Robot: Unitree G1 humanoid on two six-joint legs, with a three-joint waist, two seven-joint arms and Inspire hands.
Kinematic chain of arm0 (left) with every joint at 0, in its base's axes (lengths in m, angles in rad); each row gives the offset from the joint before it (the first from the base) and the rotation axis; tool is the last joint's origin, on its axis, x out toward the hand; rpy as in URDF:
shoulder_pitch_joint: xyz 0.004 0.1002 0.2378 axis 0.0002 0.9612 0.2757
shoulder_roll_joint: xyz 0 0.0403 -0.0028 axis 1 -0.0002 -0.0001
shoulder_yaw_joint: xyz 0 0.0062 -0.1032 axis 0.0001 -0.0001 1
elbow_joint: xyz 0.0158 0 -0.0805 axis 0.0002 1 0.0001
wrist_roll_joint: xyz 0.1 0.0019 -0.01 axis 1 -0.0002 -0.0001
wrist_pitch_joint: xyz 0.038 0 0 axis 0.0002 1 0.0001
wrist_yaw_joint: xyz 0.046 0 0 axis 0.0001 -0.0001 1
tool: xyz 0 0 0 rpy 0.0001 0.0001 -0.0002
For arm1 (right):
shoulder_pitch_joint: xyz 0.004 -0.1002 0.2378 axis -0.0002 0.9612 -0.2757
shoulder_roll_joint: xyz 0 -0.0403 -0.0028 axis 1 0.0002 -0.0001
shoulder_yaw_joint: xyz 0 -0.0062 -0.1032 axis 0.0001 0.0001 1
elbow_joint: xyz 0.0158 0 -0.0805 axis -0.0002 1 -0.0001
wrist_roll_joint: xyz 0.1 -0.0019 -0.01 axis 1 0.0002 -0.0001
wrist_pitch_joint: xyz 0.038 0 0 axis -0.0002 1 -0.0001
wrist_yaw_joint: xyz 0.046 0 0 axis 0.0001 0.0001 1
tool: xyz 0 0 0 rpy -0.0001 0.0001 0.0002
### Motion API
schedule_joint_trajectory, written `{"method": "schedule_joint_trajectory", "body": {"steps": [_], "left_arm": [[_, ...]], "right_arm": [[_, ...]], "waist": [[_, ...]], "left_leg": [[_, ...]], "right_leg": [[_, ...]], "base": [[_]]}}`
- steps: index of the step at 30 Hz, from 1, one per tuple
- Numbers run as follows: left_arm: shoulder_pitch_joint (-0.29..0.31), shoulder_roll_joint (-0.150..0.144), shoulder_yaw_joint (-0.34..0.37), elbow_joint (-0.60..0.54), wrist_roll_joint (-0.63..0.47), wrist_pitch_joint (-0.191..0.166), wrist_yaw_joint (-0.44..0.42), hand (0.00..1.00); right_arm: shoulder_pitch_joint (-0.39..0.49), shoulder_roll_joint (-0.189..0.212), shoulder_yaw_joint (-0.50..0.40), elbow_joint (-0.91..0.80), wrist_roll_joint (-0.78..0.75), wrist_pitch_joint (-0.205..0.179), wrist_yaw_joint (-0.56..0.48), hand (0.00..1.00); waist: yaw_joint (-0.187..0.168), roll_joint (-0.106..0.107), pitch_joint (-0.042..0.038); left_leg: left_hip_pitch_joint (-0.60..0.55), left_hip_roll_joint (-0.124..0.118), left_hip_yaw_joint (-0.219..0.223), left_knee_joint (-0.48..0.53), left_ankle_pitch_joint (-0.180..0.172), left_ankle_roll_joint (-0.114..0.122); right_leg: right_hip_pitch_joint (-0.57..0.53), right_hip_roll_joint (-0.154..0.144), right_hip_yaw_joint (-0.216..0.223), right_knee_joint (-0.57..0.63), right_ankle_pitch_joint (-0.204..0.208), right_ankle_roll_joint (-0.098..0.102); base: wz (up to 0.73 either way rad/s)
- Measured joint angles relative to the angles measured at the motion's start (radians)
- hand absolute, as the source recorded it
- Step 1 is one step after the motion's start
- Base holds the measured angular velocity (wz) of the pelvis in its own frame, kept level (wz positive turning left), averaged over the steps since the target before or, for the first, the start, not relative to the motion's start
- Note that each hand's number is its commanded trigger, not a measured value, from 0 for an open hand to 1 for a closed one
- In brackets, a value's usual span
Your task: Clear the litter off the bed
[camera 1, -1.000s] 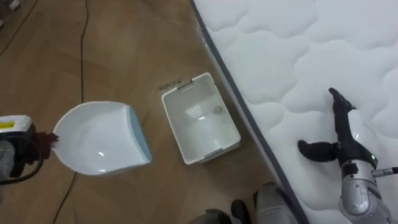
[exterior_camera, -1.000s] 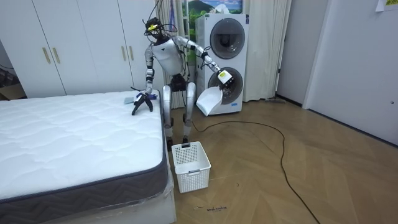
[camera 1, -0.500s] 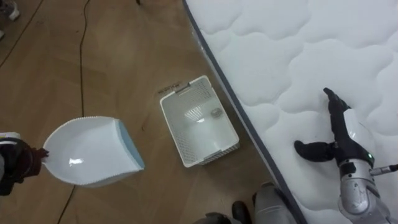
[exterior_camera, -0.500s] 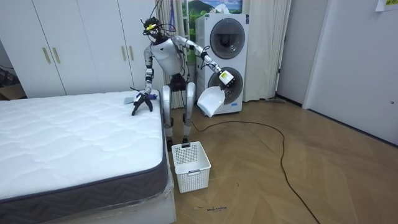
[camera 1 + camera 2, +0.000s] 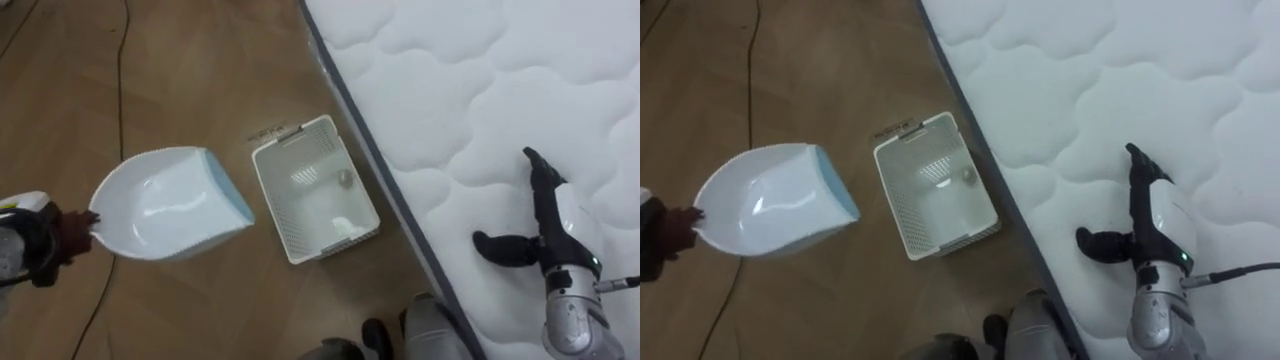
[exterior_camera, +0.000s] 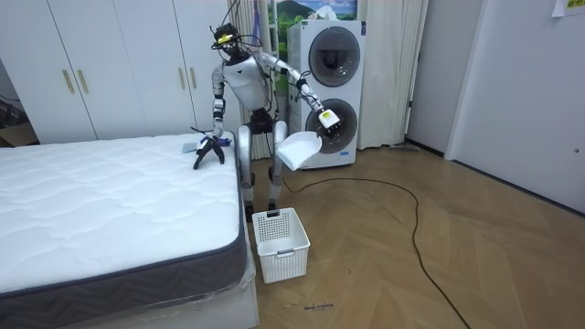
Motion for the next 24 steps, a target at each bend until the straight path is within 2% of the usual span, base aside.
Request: {"method": "schedule_joint_trajectory", "body": {"steps": [2, 4, 5, 7, 8, 11, 13, 16, 17, 18, 19, 20, 21, 22, 24], "left_arm": [[0.005, 0.0, 0.014, -0.043, -0.035, -0.027, 0.039, 1.0], [0.027, -0.002, 0.044, -0.091, -0.08, -0.054, 0.079, 1.0], [0.059, -0.009, 0.089, -0.138, -0.089, -0.069, 0.104, 1.0], [0.092, -0.026, 0.143, -0.182, -0.104, -0.095, 0.127, 1.0], [0.103, -0.036, 0.168, -0.202, -0.12, -0.107, 0.131, 1.0], [0.144, -0.041, 0.204, -0.256, -0.18, -0.126, 0.141, 1.0], [0.161, -0.042, 0.212, -0.294, -0.193, -0.129, 0.148, 1.0], [0.228, -0.101, 0.261, -0.374, -0.196, -0.144, 0.151, 1.0], [0.255, -0.121, 0.279, -0.415, -0.196, -0.152, 0.152, 1.0], [0.268, -0.122, 0.28, -0.461, -0.196, -0.153, 0.151, 1.0], [0.276, -0.122, 0.284, -0.479, -0.196, -0.154, 0.152, 1.0], [0.302, -0.123, 0.295, -0.513, -0.196, -0.158, 0.155, 1.0], [0.323, -0.126, 0.298, -0.537, -0.195, -0.163, 0.163, 1.0], [0.335, -0.133, 0.299, -0.544, -0.195, -0.164, 0.166, 1.0], [0.388, -0.187, 0.324, -0.582, -0.196, -0.165, 0.173, 1.0]], "right_arm": [[0.0, 0.0, 0.0, 0.004, 0.005, -0.007, 0.0, 0.0], [-0.004, 0.0, 0.001, 0.012, 0.03, -0.016, -0.002, 0.0], [-0.003, -0.002, 0.0, 0.017, 0.039, -0.016, -0.006, 0.0], [0.017, -0.002, 0.0, 0.021, 0.056, -0.015, -0.011, 0.0], [0.028, -0.002, -0.002, 0.034, 0.067, -0.014, -0.014, 0.0], [0.046, -0.003, -0.029, 0.049, 0.109, -0.012, -0.032, 0.0], [0.056, -0.002, -0.038, 0.05, 0.118, -0.012, -0.046, 0.0], [0.098, 0.008, -0.045, 0.041, 0.118, -0.013, -0.056, 0.0], [0.117, 0.015, -0.055, 0.034, 0.119, -0.013, -0.059, 0.0], [0.143, 0.022, -0.074, 0.011, 0.123, -0.013, -0.059, 0.0], [0.151, 0.023, -0.08, -0.001, 0.128, -0.014, -0.06, 0.0], [0.166, 0.023, -0.093, -0.025, 0.131, -0.014, -0.062, 0.0], [0.187, 0.022, -0.105, -0.053, 0.133, -0.015, -0.07, 0.0], [0.192, 0.021, -0.105, -0.06, 0.136, -0.015, -0.075, 0.0], [0.209, 0.026, -0.1, -0.073, 0.14, -0.015, -0.076, 0.0]], "waist": [[0.017, -0.001, -0.0004], [0.045, -0.018, -0.0038], [0.061, -0.025, -0.0041], [0.081, -0.046, -0.0101], [0.094, -0.062, -0.0171], [0.097, -0.069, -0.0226], [0.096, -0.077, -0.0267], [0.097, -0.098, -0.0408], [0.094, -0.107, -0.0486], [0.099, -0.117, -0.0535], [0.102, -0.122, -0.0543], [0.114, -0.13, -0.059], [0.134, -0.137, -0.0598], [0.142, -0.138, -0.0601], [0.172, -0.145, -0.0602]], "left_leg": [[0.004, 0.012, 0.003, -0.002, 0.0, 0.0], [0.02, 0.025, 0.024, -0.014, 0.0, 0.0], [0.035, 0.033, 0.032, -0.027, 0.0, 0.0], [0.067, 0.046, 0.046, -0.045, 0.0, -0.001], [0.09, 0.05, 0.052, -0.058, -0.001, -0.002], [0.142, 0.074, 0.05, -0.075, -0.003, -0.005], [0.171, 0.084, 0.049, -0.097, -0.004, -0.006], [0.258, 0.091, 0.054, -0.151, -0.004, -0.006], [0.284, 0.097, 0.056, -0.17, -0.004, -0.006], [0.3, 0.108, 0.068, -0.181, -0.004, -0.006], [0.311, 0.115, 0.084, -0.186, -0.004, -0.006], [0.334, 0.126, 0.121, -0.205, -0.004, -0.006], [0.361, 0.138, 0.164, -0.221, -0.006, -0.003], [0.38, 0.143, 0.183, -0.234, -0.007, -0.002], [0.46, 0.159, 0.265, -0.291, -0.011, -0.001]], "right_leg": [[0.008, 0.016, 0.009, -0.019, 0.012, -0.002], [0.015, 0.03, 0.026, -0.032, 0.023, -0.003], [0.027, 0.038, 0.035, -0.047, 0.031, -0.004], [0.05, 0.052, 0.05, -0.069, 0.039, -0.007], [0.073, 0.059, 0.058, -0.081, 0.04, -0.007], [0.142, 0.086, 0.063, -0.149, 0.065, -0.009], [0.178, 0.092, 0.059, -0.185, 0.077, -0.01], [0.257, 0.095, 0.057, -0.245, 0.09, -0.01], [0.284, 0.099, 0.055, -0.273, 0.1, -0.01], [0.302, 0.104, 0.046, -0.297, 0.112, -0.01], [0.308, 0.104, 0.039, -0.305, 0.119, -0.011], [0.314, 0.103, 0.021, -0.315, 0.133, -0.012], [0.322, 0.102, -0.005, -0.325, 0.144, -0.021], [0.335, 0.101, -0.014, -0.338, 0.151, -0.023], [0.376, 0.103, -0.044, -0.37, 0.177, -0.032]], "base": [[-0.22], [-0.41], [-0.45], [-0.36], [-0.25], [-0.2], [-0.17], [-0.18], [-0.18], [-0.24], [-0.45], [-0.82], [-0.97], [-1.12], [-1.15]]}}
